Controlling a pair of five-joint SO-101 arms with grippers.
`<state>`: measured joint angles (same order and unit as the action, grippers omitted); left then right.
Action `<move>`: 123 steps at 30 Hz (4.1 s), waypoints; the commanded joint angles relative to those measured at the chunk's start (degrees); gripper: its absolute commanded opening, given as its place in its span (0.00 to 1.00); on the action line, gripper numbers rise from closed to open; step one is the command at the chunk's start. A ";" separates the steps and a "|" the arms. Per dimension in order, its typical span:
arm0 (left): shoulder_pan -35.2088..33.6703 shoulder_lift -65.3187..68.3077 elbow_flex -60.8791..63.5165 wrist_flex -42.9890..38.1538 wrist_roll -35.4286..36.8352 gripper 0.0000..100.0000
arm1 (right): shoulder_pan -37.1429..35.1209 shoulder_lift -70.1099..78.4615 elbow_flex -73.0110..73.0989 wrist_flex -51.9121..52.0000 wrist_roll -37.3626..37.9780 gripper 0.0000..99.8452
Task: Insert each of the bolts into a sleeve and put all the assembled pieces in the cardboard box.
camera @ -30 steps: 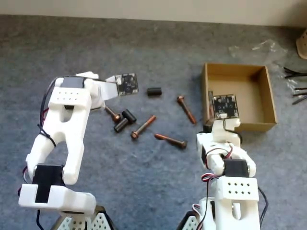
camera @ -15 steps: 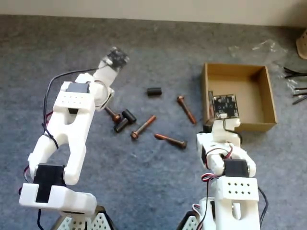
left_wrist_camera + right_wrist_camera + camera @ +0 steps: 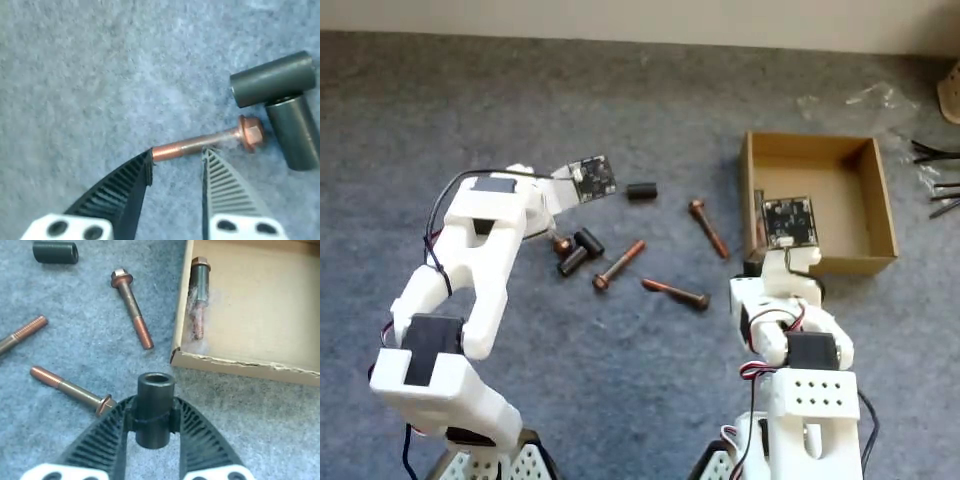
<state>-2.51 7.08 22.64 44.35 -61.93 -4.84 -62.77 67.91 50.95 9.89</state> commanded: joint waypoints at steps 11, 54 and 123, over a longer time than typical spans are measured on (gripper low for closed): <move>0.13 -0.57 -2.51 3.52 -18.29 0.16 | 0.48 -0.92 -0.57 -2.77 -0.18 0.01; 4.88 -0.13 -2.59 8.97 -39.03 0.16 | 0.40 -0.92 0.84 -2.95 -0.09 0.01; 9.19 13.93 -18.77 13.54 67.60 0.01 | 0.48 -0.92 1.27 -4.97 -0.09 0.01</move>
<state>5.14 21.76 6.37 57.63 1.19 -4.84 -62.86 69.49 47.43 9.89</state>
